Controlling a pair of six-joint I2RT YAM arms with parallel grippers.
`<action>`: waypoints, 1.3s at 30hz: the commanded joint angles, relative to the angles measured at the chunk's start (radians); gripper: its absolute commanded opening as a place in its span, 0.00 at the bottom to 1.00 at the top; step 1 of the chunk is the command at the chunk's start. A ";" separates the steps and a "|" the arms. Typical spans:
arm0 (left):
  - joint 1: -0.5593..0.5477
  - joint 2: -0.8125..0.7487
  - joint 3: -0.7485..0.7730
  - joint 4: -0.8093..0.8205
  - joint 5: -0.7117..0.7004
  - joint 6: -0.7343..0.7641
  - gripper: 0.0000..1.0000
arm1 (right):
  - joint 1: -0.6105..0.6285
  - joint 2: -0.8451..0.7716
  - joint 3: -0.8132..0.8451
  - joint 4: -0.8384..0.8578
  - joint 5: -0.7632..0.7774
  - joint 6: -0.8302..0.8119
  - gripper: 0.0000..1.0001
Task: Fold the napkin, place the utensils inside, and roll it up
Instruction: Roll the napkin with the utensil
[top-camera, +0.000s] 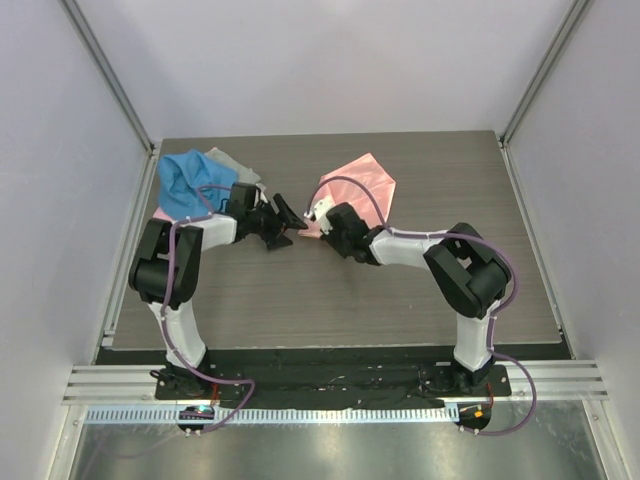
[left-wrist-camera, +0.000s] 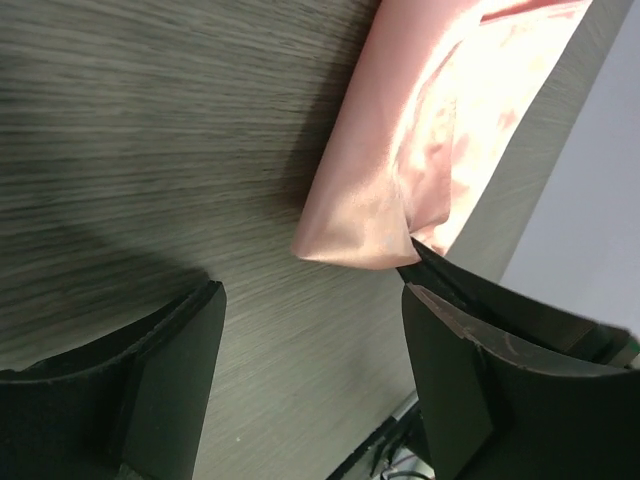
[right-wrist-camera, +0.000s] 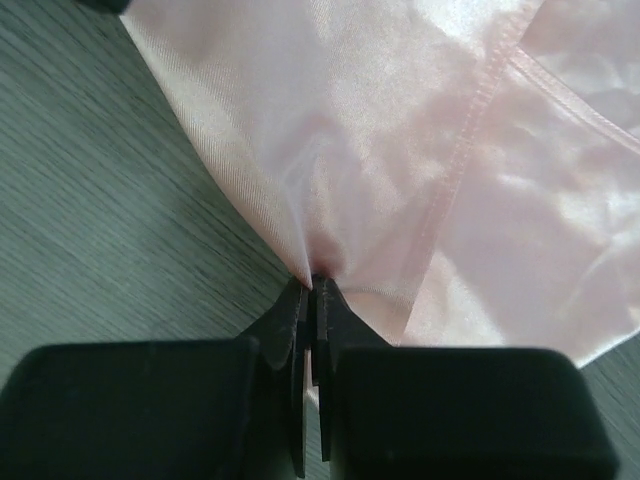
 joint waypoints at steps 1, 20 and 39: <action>0.010 -0.089 -0.053 0.011 -0.104 0.070 0.77 | -0.049 0.021 0.113 -0.266 -0.285 0.078 0.03; 0.010 -0.065 -0.042 0.112 -0.118 0.128 0.81 | -0.081 -0.059 0.137 -0.292 -0.152 0.096 0.01; 0.005 0.023 -0.019 0.161 -0.084 0.096 0.76 | -0.049 0.010 0.242 -0.401 0.058 -0.068 0.01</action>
